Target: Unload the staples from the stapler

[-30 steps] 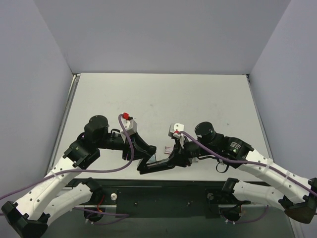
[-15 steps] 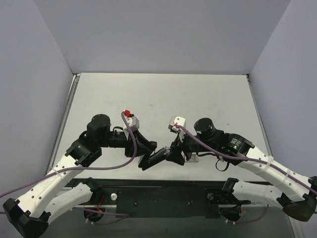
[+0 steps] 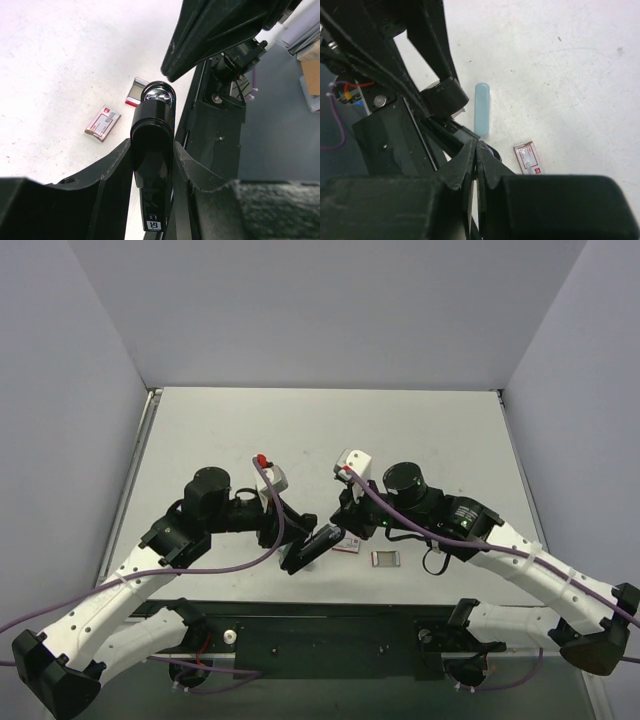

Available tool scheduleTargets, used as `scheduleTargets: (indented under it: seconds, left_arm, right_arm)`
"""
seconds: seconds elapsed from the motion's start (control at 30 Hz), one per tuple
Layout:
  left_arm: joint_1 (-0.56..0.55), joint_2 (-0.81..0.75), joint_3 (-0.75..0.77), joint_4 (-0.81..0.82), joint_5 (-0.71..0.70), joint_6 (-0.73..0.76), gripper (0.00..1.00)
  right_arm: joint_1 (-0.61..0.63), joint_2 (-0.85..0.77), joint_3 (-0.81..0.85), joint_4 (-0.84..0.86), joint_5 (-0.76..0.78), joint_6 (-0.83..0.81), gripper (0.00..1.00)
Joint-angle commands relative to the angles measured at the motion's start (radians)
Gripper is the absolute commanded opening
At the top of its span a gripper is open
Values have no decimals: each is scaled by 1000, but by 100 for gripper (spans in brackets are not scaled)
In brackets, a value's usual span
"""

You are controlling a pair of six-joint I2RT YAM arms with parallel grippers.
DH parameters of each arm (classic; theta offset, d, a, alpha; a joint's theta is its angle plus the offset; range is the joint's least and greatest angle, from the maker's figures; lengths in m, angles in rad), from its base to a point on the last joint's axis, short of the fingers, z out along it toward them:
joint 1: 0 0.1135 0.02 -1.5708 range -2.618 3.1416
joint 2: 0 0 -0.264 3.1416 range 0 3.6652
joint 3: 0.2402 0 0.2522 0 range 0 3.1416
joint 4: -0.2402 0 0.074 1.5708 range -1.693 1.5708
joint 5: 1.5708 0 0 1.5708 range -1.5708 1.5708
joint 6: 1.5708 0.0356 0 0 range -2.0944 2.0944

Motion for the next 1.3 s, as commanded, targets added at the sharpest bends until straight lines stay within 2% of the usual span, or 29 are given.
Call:
scheduleTargets:
  seconds: [0.0, 0.23, 0.37, 0.63, 1.03, 1.27]
  left_arm:
    - [6, -9, 46, 91, -64, -31, 0]
    - [7, -17, 34, 137, -106, -61, 0]
    - [7, -17, 31, 168, -124, -85, 0]
    - [6, -8, 22, 192, -164, -113, 0]
    - [4, 11, 34, 255, -357, -157, 0]
    - [1, 57, 40, 372, -393, -205, 0]
  right_arm:
    - [-3, 38, -5, 132, 119, 44, 0]
    - [-3, 64, -71, 304, 165, 126, 0]
    - [-3, 100, -80, 311, 170, 153, 0]
    - [-3, 124, -165, 439, 168, 224, 0]
    - [-3, 110, -268, 492, 275, 242, 0]
    - [-17, 167, -303, 603, 259, 238, 0]
